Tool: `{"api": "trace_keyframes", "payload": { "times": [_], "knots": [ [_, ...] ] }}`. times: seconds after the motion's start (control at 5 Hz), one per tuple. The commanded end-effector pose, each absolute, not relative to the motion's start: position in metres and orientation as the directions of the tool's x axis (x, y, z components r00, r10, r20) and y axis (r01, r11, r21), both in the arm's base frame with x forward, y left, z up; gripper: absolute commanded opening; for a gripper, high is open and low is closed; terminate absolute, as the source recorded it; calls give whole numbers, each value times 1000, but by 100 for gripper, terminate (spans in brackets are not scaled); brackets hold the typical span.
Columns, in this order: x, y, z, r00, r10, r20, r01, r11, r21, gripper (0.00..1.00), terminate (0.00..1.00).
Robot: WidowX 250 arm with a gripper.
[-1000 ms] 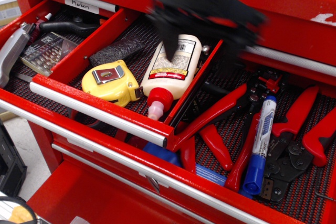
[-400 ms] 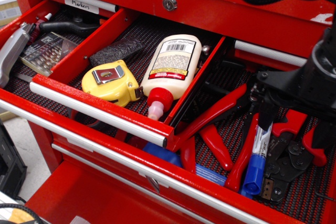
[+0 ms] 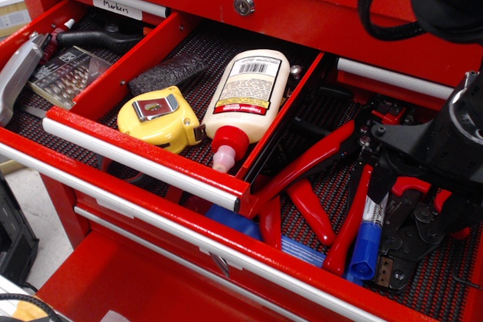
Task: Pick up blue pen and put into drawer
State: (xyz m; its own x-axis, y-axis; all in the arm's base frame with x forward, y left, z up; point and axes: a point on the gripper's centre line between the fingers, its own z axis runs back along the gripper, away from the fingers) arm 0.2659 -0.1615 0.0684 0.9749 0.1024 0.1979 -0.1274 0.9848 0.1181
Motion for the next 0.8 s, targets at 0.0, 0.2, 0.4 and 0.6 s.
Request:
{"api": "trace_keyframes", "payload": {
  "times": [0.0,0.2,0.4,0.6],
  "knots": [
    [270,-143,66,971,85,222,-114,986,119,100,0],
    [269,-136,52,965,98,242,-126,987,103,100,0],
    [267,-137,50,964,144,223,-161,985,61,0,0],
    [265,-141,63,971,159,177,-169,985,42,0,0]
  ]
}}
